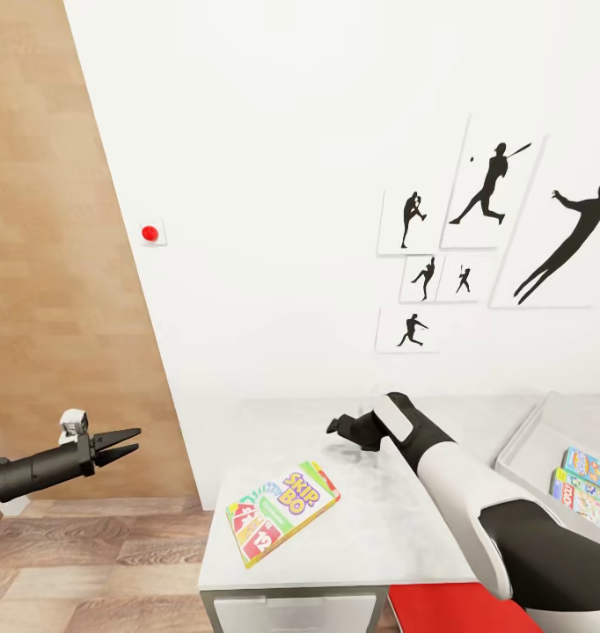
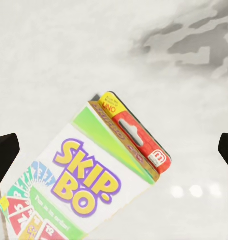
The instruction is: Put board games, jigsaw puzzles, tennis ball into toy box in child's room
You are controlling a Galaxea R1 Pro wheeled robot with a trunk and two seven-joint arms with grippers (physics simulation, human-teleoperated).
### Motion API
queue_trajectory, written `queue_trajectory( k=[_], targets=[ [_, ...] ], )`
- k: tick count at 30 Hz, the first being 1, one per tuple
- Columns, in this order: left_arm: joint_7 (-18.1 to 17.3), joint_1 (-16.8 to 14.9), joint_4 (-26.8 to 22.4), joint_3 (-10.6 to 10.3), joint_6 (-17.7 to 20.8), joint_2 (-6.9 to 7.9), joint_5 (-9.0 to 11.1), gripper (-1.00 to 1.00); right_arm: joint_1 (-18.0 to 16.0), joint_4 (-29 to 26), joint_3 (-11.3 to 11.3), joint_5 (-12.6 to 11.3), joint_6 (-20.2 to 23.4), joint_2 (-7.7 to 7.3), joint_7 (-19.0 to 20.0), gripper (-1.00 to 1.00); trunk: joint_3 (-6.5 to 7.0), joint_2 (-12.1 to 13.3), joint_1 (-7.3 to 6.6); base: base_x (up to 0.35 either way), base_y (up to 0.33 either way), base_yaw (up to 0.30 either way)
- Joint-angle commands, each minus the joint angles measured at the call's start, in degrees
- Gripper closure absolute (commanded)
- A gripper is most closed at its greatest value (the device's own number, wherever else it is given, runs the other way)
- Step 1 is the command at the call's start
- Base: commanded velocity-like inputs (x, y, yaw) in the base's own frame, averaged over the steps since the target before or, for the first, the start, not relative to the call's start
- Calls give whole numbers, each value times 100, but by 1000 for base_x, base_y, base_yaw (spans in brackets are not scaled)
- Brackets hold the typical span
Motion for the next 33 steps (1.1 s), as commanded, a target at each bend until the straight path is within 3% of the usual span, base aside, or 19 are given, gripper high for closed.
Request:
queue_trajectory(
  k=[1, 13, 33],
  targets=[
    [-23, -5, 0, 0, 60, 1, -4, -100, -3, -9, 40, -61, 10, -4, -47, -100, -17, -14, 4, 0, 0, 0],
    [661, -5, 0, 21, 60, 1, -4, -100, 5, -11, 47, -61, 5, -21, -42, -100, -112, -14, 4, 0, 0, 0],
    [761, -5, 0, 31, 60, 12, -4, -100, -12, -20, 70, -61, -233, -18, -33, -100, -300, -14, 4, 0, 0, 0]
  ],
)
